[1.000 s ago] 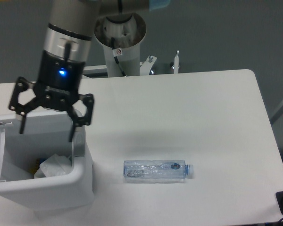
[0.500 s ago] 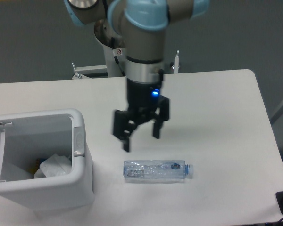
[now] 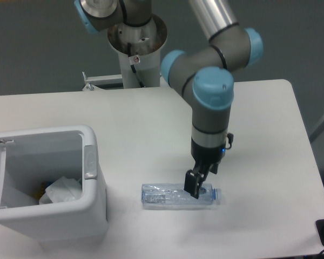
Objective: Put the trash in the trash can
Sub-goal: 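Move the gripper to the clear water bottle's cap end and lower, then close the gripper on the bottle near its cap and drag it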
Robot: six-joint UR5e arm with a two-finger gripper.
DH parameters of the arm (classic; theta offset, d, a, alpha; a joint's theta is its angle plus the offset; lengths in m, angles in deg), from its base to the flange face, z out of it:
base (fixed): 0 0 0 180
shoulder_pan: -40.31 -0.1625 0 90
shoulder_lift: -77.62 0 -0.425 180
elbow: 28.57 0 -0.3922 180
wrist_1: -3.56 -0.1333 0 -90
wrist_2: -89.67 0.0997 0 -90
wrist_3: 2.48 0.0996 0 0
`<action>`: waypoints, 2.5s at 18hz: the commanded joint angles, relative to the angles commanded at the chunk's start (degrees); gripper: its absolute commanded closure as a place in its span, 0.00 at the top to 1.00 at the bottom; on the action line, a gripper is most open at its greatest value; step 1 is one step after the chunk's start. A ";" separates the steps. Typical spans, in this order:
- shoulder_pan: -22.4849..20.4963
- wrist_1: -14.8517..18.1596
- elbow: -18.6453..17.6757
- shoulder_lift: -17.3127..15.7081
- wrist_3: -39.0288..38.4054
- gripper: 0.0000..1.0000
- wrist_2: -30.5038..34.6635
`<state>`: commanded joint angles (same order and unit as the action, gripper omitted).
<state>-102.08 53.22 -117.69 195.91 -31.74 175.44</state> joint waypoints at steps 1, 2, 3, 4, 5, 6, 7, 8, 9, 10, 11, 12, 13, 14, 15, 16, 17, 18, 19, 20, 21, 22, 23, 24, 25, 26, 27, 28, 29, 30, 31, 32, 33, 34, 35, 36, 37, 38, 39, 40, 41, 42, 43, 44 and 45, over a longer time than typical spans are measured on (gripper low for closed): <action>0.00 -0.09 0.09 0.97 -0.27 1.00 1.40; 0.00 -0.09 0.00 1.67 -0.36 1.00 1.51; 0.00 -0.44 0.00 2.81 -0.53 1.00 1.51; 0.00 -0.53 0.17 3.86 -0.88 1.00 1.51; 0.00 -0.53 0.61 4.57 -1.32 1.00 1.77; 0.09 -0.53 0.79 4.93 -2.11 1.00 2.55; 0.09 -0.53 0.88 5.45 -2.90 1.00 3.52; 0.09 -0.44 0.79 5.72 -3.26 1.00 4.14; 0.17 -0.53 0.44 5.98 -3.35 1.00 4.93; 0.18 -0.53 0.18 6.07 -3.61 1.00 5.11; 0.26 -0.53 0.18 6.07 -4.48 1.00 5.37; 0.26 -0.53 0.26 5.99 -5.54 1.00 5.29; 0.26 -0.53 0.53 6.07 -6.15 1.00 5.29; 0.26 -0.44 0.53 6.16 -6.34 1.00 5.37; 0.26 -0.44 0.53 6.33 -6.77 1.00 5.37; 0.26 -0.44 0.53 6.51 -7.82 1.00 5.20; 0.26 -0.53 0.27 6.69 -8.70 1.00 5.11; 0.44 -0.53 0.09 6.86 -9.06 1.00 5.11; 0.61 -0.53 0.09 6.86 -9.06 1.00 5.11; 0.79 -0.53 -0.09 6.86 -9.06 1.00 5.11; 0.79 -0.53 -0.26 6.86 -9.06 1.00 5.11; 0.88 -0.53 -0.26 6.86 -9.15 1.00 5.11; 0.97 -0.53 -0.35 6.86 -9.15 1.00 5.11; 0.97 -0.53 -0.35 6.86 -9.15 1.00 5.11; 1.05 -0.53 -0.35 6.95 -9.15 0.97 5.11; 1.05 -0.53 -0.35 7.13 -9.15 0.96 5.11; 1.05 -0.53 -0.18 7.39 -9.15 0.95 5.11; 1.05 -0.53 0.00 7.56 -9.15 0.94 5.02; 1.49 -0.53 0.35 7.83 -9.15 0.93 5.02; 1.67 -0.53 0.27 8.00 -9.15 0.91 5.11; 1.67 -0.53 0.09 8.01 -9.15 0.86 5.11; 1.67 -0.53 0.09 8.01 -9.15 0.85 5.11; 1.67 -0.53 0.09 8.01 -9.06 0.85 5.11; 1.67 -0.53 0.09 8.01 -9.15 0.83 5.11; 1.67 -0.53 0.09 8.01 -9.06 0.81 5.20; 1.67 -0.53 0.44 8.09 -9.06 0.79 5.20; 1.67 -0.53 0.44 8.01 -9.06 0.78 5.20; 1.67 -0.53 0.35 8.01 -9.06 0.75 5.28; 1.67 -0.44 0.53 7.92 -9.06 0.73 5.20; 1.67 -0.53 0.62 7.92 -9.06 0.72 5.20; 1.67 -0.53 0.62 8.01 -8.97 0.70 5.28; 1.67 -0.53 0.62 8.01 -8.80 0.70 5.29; 1.67 -0.53 0.62 8.01 -8.80 0.69 5.29; 1.67 -0.44 0.62 7.92 -8.80 0.68 5.29; 1.67 -0.53 0.62 7.92 -8.71 0.68 5.29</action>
<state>-100.41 52.69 -117.08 203.83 -40.45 180.72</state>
